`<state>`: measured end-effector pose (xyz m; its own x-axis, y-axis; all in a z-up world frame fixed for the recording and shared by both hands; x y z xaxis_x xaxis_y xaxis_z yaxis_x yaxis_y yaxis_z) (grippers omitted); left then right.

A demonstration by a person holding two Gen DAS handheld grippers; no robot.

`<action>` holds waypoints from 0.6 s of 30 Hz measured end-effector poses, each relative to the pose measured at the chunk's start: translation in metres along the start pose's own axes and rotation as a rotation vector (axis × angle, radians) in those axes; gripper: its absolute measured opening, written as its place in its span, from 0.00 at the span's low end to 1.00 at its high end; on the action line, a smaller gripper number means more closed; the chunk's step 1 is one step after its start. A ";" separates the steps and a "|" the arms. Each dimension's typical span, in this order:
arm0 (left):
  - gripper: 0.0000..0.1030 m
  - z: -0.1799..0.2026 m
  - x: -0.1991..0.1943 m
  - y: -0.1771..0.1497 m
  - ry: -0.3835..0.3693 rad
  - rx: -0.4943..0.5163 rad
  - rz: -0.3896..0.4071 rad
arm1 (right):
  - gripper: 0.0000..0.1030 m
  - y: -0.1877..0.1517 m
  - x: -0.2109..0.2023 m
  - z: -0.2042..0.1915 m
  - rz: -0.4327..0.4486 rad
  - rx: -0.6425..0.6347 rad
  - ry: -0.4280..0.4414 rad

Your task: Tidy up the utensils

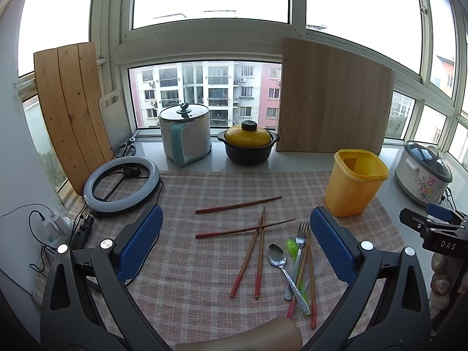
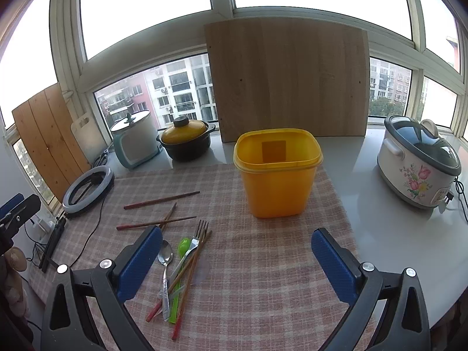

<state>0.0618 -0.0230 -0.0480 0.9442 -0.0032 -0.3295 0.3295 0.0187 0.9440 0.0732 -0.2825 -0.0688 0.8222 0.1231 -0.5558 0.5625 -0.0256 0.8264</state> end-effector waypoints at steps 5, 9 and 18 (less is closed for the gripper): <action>0.99 0.003 0.004 -0.004 -0.008 -0.004 -0.009 | 1.00 -0.003 0.002 -0.002 -0.009 0.003 -0.004; 0.99 0.000 0.010 -0.008 -0.028 0.007 -0.026 | 0.99 -0.008 0.005 -0.004 -0.015 0.015 0.012; 0.99 -0.033 0.039 -0.018 -0.072 0.054 -0.086 | 0.91 -0.033 0.019 -0.014 -0.082 0.056 0.052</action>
<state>0.0932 0.0096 -0.0782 0.9095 -0.0739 -0.4092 0.4074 -0.0390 0.9124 0.0687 -0.2656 -0.1056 0.7686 0.1784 -0.6144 0.6326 -0.0683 0.7715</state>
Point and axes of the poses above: each gripper's, at about its wrist camera, not at the fingertips, and x roughly the way its jaws point, z to its right, y to its top, the point moved 7 cm from there along x, roughly the way its jaws point, and after that the axes turned 13 degrees about z, right-handed, at the moved point
